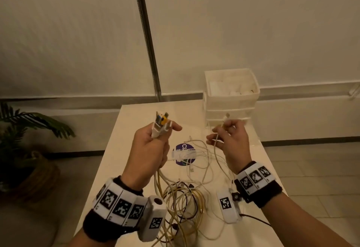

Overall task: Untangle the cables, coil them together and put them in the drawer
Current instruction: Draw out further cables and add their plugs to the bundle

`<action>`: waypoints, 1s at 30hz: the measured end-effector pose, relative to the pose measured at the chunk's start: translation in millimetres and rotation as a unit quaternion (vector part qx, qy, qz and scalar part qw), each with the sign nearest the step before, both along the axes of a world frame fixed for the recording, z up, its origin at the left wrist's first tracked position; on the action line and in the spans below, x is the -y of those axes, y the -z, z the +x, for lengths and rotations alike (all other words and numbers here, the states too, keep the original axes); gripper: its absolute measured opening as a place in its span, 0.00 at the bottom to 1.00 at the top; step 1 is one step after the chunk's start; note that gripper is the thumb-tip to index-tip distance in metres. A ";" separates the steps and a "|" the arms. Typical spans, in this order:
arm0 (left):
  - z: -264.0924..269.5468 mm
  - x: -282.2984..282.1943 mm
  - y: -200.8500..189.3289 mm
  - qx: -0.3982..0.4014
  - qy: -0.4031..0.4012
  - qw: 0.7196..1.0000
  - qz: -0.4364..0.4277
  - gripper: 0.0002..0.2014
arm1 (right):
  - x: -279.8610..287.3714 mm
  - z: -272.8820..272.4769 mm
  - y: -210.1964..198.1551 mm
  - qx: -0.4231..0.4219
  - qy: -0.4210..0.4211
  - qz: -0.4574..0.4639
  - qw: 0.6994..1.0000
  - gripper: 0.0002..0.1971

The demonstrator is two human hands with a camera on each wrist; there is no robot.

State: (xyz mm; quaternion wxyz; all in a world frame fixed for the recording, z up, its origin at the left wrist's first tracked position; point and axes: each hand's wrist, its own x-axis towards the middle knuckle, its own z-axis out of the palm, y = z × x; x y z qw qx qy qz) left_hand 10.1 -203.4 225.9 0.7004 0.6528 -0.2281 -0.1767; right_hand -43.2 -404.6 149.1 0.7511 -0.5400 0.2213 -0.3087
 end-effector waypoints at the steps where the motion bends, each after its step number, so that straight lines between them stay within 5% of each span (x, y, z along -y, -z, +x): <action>1: 0.9 2.4 0.0 -0.001 -0.002 1.000 -0.001 0.17 | -10.1 -3.4 -15.9 0.016 -0.045 -0.001 0.999 0.10; 7: 3.7 10.7 -3.8 -0.080 0.032 0.994 -0.062 0.26 | -65.1 -22.0 -64.8 0.038 -0.202 -0.041 0.978 0.11; 18: 8.4 -0.4 3.8 -0.025 0.096 0.993 -0.064 0.36 | -105.9 -21.7 -89.2 0.012 -0.106 -0.110 0.988 0.04; 21: 8.4 -1.3 0.7 -0.027 0.094 0.993 -0.071 0.28 | -107.6 -19.3 -88.0 0.006 -0.089 -0.147 0.985 0.05; 25: 7.8 2.0 -3.5 -0.037 0.068 0.995 -0.064 0.21 | -107.6 -16.3 -82.2 0.010 -0.090 -0.182 0.979 0.10; 30: 22.4 -5.6 -12.8 -0.003 -0.061 0.996 -0.071 0.20 | -98.7 -23.0 -72.1 -0.052 -0.160 -0.264 0.950 0.07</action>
